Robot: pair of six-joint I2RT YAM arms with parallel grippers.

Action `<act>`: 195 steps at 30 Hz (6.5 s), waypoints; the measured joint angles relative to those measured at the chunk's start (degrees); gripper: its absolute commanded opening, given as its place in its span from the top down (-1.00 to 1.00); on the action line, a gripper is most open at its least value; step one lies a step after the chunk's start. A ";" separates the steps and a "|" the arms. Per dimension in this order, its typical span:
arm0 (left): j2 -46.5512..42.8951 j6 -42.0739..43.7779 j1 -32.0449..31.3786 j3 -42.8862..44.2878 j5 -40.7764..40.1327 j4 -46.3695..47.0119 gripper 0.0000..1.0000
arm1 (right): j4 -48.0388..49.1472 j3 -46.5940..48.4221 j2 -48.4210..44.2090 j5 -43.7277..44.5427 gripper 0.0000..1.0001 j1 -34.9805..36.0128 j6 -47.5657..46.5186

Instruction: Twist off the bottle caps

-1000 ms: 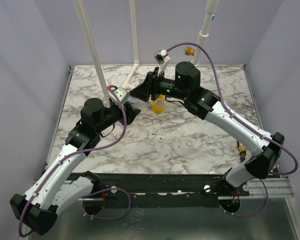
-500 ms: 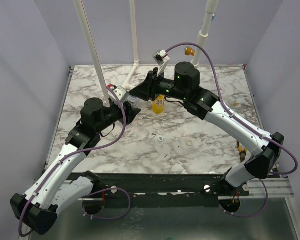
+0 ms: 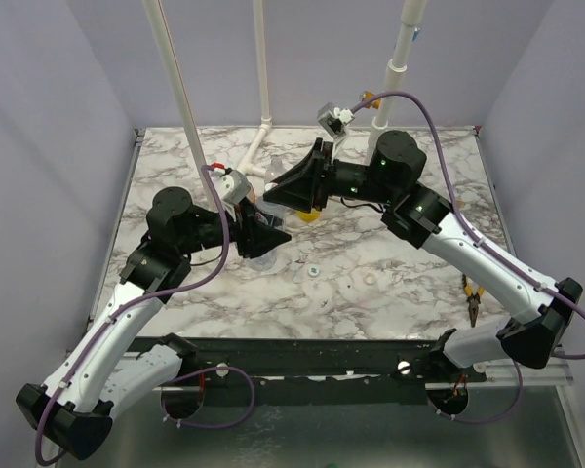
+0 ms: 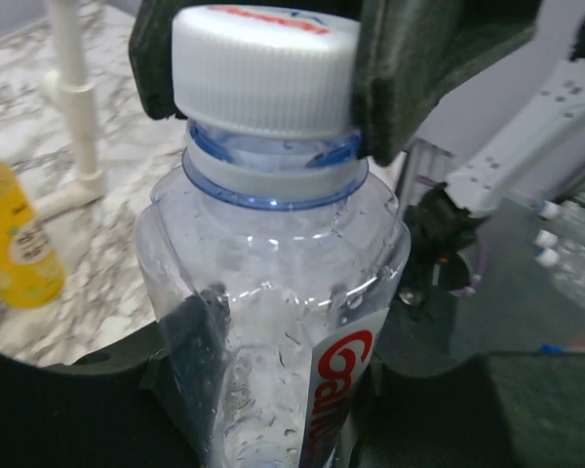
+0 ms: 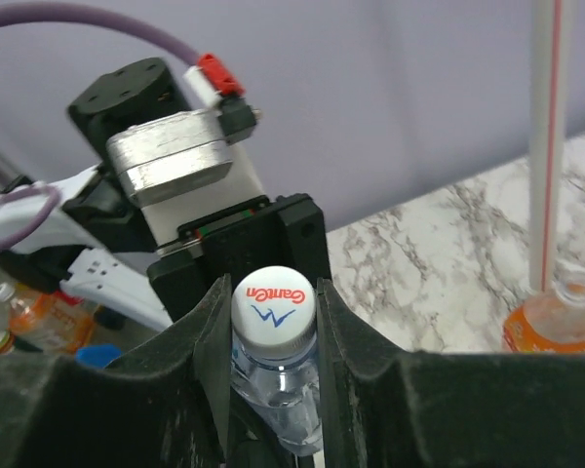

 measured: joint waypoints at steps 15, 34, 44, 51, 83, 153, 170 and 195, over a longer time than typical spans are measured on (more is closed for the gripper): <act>0.02 -4.59 -0.48 1.99 20.74 2.45 0.63 | -0.61 3.08 -1.44 -20.44 0.91 -0.09 -6.69; 0.59 -2.49 -1.16 1.97 21.24 1.70 0.66 | -7.80 5.66 -2.60 -20.68 0.99 -0.35 -11.72; 0.46 1.81 -1.09 1.88 20.24 -1.79 0.67 | -13.53 10.75 -5.75 -0.17 0.99 -5.81 -12.15; -0.66 5.07 -1.09 1.49 17.66 -3.74 0.67 | -15.85 1.88 -9.38 15.74 0.98 -10.03 -9.64; -2.14 6.95 -1.09 1.88 8.07 -2.21 0.67 | -10.64 -50.77 -8.68 28.13 0.89 -12.98 15.15; -2.05 4.55 -0.90 -1.49 8.02 -0.68 0.67 | 8.00 -13.64 -8.66 4.04 -0.27 2.23 0.92; -1.36 2.43 -0.70 -1.60 6.10 -0.74 -0.98 | 2.93 -9.79 -6.23 9.09 0.76 4.72 -3.34; -6.12 4.09 -0.85 -2.16 -12.98 -14.10 -0.98 | 8.02 -35.63 -11.61 49.42 0.89 -4.90 -16.70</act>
